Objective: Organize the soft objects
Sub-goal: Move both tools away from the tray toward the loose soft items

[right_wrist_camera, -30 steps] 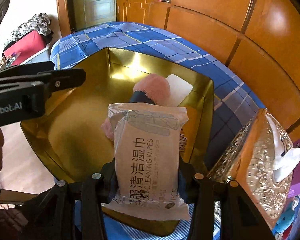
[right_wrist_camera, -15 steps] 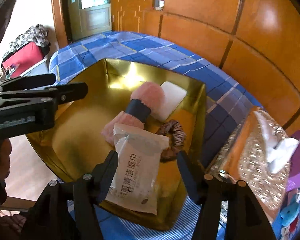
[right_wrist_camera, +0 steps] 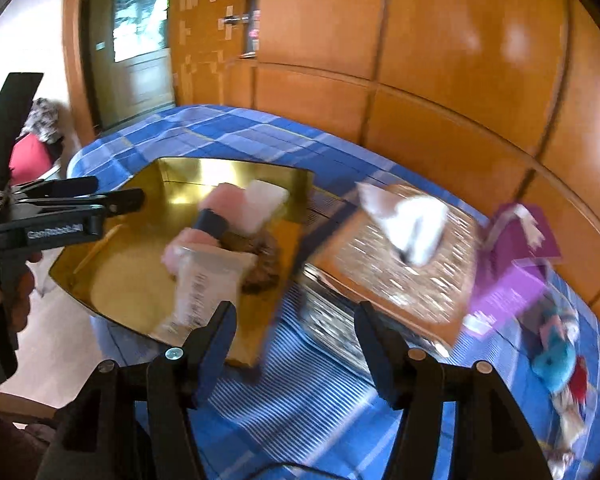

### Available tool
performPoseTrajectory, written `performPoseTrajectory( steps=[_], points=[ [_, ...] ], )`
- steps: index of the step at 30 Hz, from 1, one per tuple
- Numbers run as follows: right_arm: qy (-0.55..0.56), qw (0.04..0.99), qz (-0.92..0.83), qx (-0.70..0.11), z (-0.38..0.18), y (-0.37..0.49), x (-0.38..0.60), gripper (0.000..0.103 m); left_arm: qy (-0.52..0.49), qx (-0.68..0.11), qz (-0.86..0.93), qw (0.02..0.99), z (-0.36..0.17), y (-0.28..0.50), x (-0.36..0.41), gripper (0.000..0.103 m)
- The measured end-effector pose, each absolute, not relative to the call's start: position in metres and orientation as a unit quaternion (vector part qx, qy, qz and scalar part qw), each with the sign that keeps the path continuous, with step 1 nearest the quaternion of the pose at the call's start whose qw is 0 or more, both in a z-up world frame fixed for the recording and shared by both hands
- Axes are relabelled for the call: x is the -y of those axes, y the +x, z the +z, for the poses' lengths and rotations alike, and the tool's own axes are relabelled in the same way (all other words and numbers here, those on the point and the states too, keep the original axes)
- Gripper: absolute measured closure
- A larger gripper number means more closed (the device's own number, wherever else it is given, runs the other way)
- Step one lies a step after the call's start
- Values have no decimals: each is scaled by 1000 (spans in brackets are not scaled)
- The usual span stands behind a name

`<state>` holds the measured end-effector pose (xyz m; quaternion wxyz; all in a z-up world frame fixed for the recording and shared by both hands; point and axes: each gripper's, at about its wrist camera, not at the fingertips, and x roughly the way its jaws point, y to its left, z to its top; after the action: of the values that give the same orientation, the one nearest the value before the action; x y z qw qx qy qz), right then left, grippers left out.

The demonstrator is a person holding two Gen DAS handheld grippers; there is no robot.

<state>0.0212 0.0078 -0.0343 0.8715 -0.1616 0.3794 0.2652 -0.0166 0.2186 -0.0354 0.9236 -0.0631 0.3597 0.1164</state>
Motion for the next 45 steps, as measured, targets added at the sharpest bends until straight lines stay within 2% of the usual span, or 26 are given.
performPoseTrajectory(
  steps=[12,24,33,35,39,45],
  points=[
    [-55,892,153,-421,-42,29,101,41,-23,-350,51,935,-18,-25,-173,21],
    [-32,862,44,-504,-92,24,184,41,26,-331,-16,943,5,-23,-123,21],
    [-22,849,-37,-526,-116,15,245,41,64,-328,-80,939,15,-11,-73,21],
    [-5,852,-43,-522,-119,12,258,33,67,-330,-102,936,16,-8,-59,21],
    [26,862,-54,-503,-121,8,278,27,77,-336,-154,926,20,0,-22,21],
    [17,876,-67,-478,-124,1,279,17,77,-362,-223,902,18,22,38,21]
  ],
)
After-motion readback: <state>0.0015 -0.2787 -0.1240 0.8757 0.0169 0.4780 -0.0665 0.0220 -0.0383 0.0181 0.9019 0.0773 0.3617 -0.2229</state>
